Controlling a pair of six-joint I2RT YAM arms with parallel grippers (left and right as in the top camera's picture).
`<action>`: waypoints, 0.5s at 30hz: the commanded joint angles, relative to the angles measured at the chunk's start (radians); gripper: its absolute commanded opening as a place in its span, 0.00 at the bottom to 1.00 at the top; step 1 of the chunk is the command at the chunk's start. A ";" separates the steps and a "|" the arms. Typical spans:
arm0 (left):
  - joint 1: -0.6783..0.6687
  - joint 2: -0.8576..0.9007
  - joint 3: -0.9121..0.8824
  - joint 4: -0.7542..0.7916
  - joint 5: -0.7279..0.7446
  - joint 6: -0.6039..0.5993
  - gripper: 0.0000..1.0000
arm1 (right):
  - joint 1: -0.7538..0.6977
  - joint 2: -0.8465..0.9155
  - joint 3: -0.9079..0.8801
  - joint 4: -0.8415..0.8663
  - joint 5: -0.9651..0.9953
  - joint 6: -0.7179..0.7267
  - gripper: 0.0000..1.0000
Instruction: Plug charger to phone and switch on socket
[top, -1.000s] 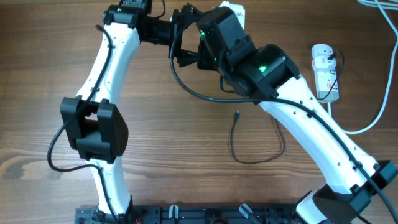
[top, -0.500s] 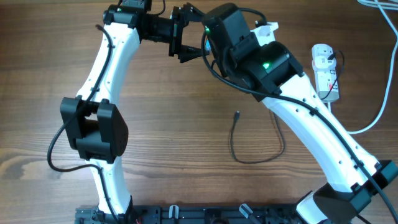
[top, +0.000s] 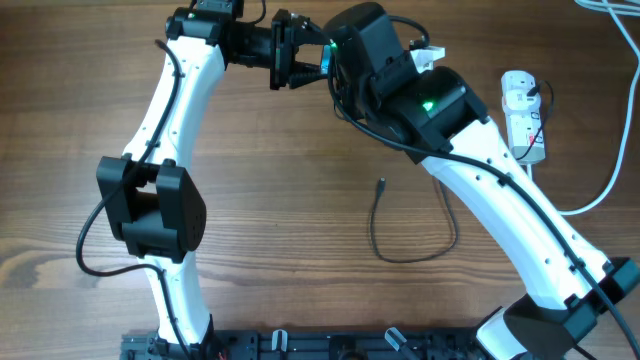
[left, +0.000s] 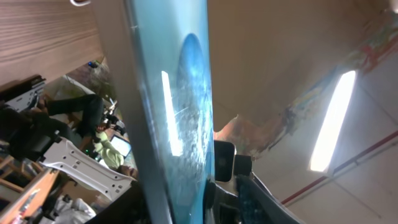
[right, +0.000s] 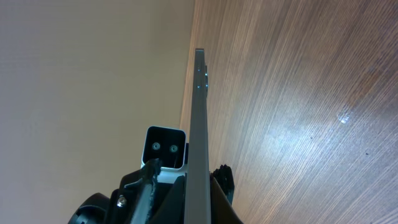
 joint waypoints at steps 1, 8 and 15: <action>0.007 -0.033 0.022 0.000 0.032 0.003 0.43 | -0.011 -0.060 0.023 0.012 -0.002 0.014 0.04; 0.018 -0.033 0.022 0.000 0.034 0.003 0.44 | -0.011 -0.069 0.023 0.017 -0.055 0.015 0.04; 0.018 -0.033 0.022 -0.001 0.034 0.002 0.43 | -0.011 -0.069 0.023 0.016 -0.084 0.015 0.04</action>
